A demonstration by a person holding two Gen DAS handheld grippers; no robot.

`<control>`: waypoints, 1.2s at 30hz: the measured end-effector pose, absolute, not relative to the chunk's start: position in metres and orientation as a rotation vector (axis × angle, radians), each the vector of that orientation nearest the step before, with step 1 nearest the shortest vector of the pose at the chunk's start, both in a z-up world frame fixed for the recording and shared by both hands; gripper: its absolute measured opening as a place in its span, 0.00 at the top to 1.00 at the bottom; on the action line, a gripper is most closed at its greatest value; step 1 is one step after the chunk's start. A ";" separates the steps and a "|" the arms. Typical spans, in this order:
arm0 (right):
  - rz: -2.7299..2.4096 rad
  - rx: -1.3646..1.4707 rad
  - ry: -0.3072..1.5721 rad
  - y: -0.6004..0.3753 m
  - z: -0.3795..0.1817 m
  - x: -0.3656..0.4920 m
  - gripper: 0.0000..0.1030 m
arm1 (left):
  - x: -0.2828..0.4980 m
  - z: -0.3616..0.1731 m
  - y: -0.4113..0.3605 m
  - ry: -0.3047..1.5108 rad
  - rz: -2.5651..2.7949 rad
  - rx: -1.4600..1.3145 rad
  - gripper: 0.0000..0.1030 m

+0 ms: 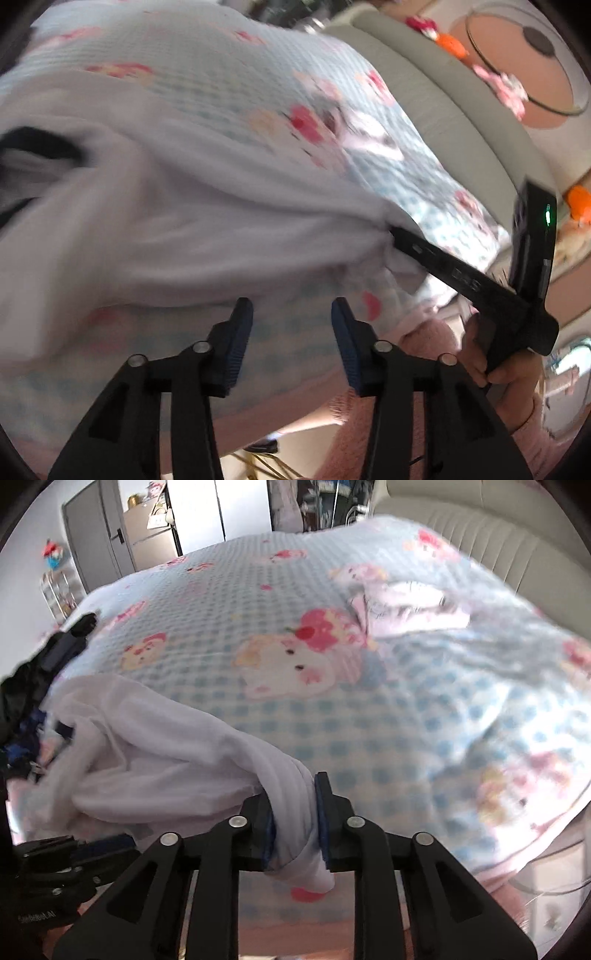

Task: Fold clothes
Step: 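Lift the white shirt with both grippers and spread it onto the bed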

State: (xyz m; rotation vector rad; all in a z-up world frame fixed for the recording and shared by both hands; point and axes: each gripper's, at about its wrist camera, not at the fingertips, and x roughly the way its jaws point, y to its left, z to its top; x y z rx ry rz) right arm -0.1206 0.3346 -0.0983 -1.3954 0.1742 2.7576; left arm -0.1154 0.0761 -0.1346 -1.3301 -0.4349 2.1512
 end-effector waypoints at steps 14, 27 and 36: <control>3.071 -1.454 0.313 0.233 -0.081 -0.090 0.54 | -0.111 -0.170 -0.071 -0.855 2.351 -1.366 0.60; 2.929 -1.906 0.571 0.181 -0.159 -0.118 0.49 | -0.084 -0.172 -0.019 -0.778 2.177 -1.329 0.88; 2.874 -1.826 0.742 0.229 -0.154 -0.093 0.41 | -0.084 -0.170 0.069 -0.638 1.940 -1.312 0.88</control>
